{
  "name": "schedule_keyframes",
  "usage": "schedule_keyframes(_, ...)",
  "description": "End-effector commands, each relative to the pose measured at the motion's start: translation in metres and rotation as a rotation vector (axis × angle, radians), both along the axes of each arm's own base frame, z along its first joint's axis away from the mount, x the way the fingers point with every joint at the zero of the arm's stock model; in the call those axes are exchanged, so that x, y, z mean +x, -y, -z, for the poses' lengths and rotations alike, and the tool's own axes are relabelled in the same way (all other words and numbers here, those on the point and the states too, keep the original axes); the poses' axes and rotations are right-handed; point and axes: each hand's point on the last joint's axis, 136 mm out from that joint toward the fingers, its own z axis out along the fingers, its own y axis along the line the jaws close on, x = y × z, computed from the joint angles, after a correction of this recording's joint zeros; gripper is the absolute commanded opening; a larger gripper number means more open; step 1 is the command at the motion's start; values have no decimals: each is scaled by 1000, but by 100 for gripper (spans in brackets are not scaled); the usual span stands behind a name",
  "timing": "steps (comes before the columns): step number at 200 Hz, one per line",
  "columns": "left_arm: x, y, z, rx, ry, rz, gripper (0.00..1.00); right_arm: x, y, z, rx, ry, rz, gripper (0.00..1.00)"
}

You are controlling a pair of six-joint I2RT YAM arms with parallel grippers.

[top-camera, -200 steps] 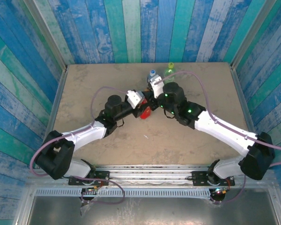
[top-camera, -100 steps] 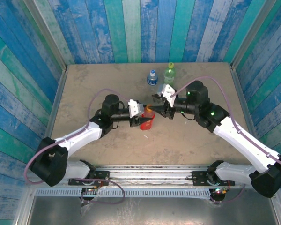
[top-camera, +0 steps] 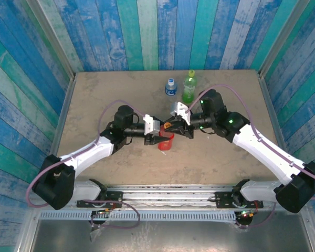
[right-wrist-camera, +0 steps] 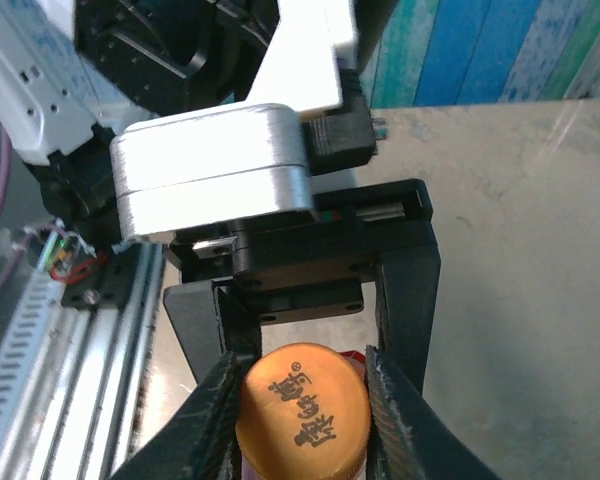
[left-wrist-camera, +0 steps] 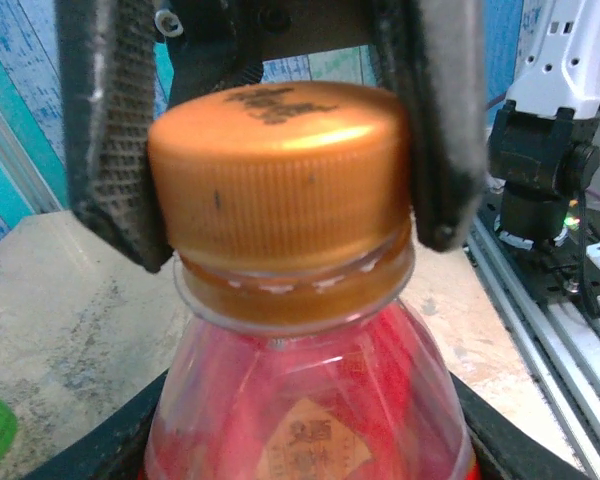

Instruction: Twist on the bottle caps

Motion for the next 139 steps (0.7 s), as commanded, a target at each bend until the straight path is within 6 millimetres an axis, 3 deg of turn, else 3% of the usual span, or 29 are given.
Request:
schedule_keyframes(1, -4, -2, -29, -49, 78, -2, 55, -4, 0, -12, 19, 5, -20, 16)
schedule_keyframes(29, 22, -4, -37, -90, 84, -151, 54, 17, 0, -14, 41, 8, 102, 13)
schedule_keyframes(41, 46, -8, -45, -134, 69, -282, 52, 44, 5, -13, 63, 8, 267, 2)
schedule_keyframes(48, 56, -12, -52, -164, 75, -348, 50, 61, 10, -11, 74, 11, 383, 2)
schedule_keyframes(54, 69, -12, -47, -166, 55, -403, 50, 74, 15, -9, 82, 11, 474, 1)
schedule_keyframes(82, 109, -21, -51, -218, 31, -626, 48, 109, 36, 5, 100, -21, 836, 1)
schedule_keyframes(117, 129, -18, -37, -206, 56, -748, 49, 131, 64, 33, 80, -89, 1207, 1)
schedule_keyframes(130, 128, -19, -39, -217, 55, -753, 49, 133, 66, 30, 100, -87, 1226, 3)
schedule_keyframes(139, 127, -20, -38, -204, 54, -751, 49, 132, 58, 24, 110, -67, 1154, 6)
